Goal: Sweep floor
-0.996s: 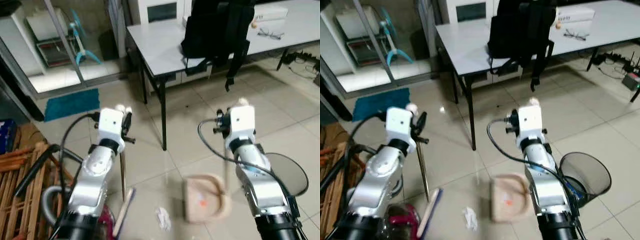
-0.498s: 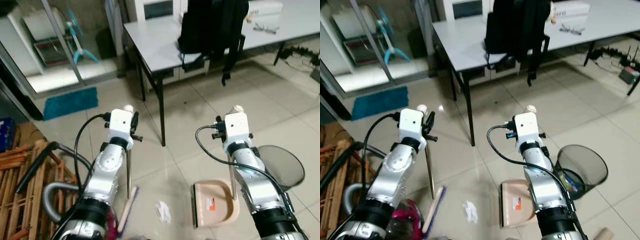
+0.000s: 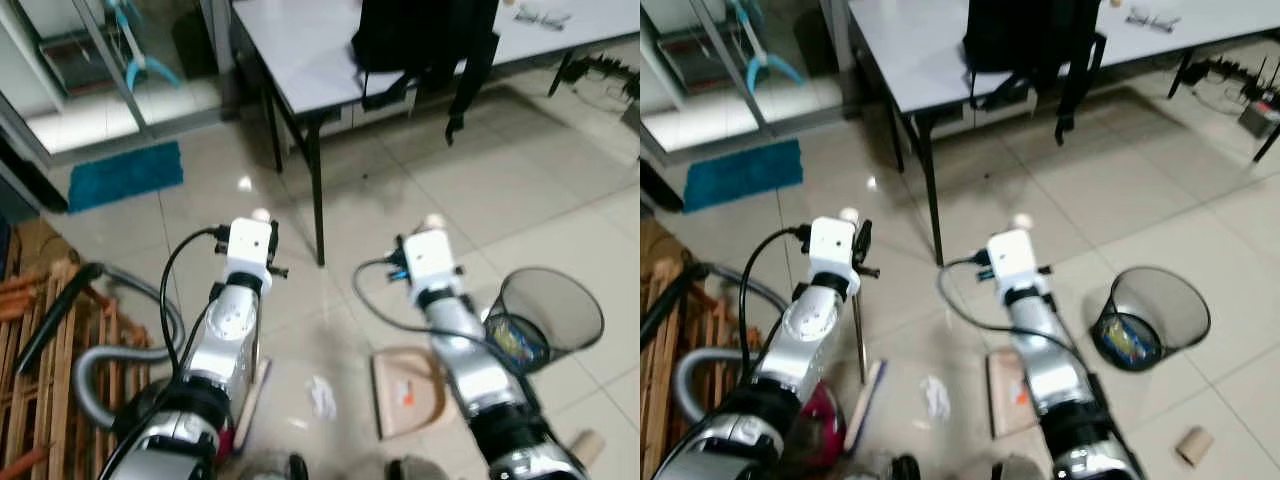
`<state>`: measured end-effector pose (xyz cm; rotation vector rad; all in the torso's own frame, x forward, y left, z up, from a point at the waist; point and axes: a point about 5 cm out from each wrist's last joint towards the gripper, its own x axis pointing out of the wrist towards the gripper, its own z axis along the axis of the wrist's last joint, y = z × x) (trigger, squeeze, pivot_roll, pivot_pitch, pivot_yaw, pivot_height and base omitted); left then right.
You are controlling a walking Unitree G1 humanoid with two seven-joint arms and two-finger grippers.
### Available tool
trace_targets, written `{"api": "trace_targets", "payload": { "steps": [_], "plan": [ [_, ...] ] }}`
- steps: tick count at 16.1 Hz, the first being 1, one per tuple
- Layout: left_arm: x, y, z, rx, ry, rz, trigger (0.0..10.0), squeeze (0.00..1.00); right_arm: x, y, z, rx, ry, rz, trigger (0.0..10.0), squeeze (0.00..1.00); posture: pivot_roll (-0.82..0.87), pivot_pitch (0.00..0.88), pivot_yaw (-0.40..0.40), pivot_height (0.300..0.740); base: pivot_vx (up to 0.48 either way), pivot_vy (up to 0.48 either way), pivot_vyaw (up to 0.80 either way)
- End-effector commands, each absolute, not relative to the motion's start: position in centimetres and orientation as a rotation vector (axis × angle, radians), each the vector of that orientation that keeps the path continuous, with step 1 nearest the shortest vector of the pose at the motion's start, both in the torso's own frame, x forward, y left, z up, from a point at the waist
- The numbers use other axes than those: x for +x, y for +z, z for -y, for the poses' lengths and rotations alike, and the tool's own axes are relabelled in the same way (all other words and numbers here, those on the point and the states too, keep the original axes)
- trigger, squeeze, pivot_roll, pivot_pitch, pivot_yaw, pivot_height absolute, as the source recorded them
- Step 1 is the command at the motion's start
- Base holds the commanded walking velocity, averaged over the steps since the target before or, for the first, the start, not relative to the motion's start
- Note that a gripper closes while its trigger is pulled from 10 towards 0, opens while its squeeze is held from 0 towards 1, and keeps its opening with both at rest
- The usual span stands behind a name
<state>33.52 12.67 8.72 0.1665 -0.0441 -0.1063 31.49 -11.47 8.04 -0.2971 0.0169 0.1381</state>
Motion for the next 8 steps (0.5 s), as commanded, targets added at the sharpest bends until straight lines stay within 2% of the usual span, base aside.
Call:
{"api": "trace_targets", "payload": {
  "steps": [1, 5, 8],
  "plan": [
    [33.9, 9.2, -12.4, 0.172, -0.093, 0.075, 10.0, 0.00, 31.3, 7.5, 10.5, -0.325, 0.162, -0.015, 10.0, 0.00, -0.07, 0.235, 0.092, 0.740, 0.000, 0.000, 0.00],
    [34.6, 9.5, -10.8, 0.136, -0.113, 0.083, 10.0, 0.00, 30.6, 6.9, 8.5, -0.301, 0.148, -0.033, 10.0, 0.00, -0.08, 0.237, 0.090, 0.740, 0.000, 0.000, 0.00],
    [35.0, 10.4, -9.6, 0.090, -0.148, 0.111, 10.0, 0.00, 30.5, 6.7, 7.9, -0.235, 0.123, -0.050, 10.0, 0.00, -0.09, 0.239, 0.093, 0.740, 0.000, 0.000, 0.00]
  ]
}}
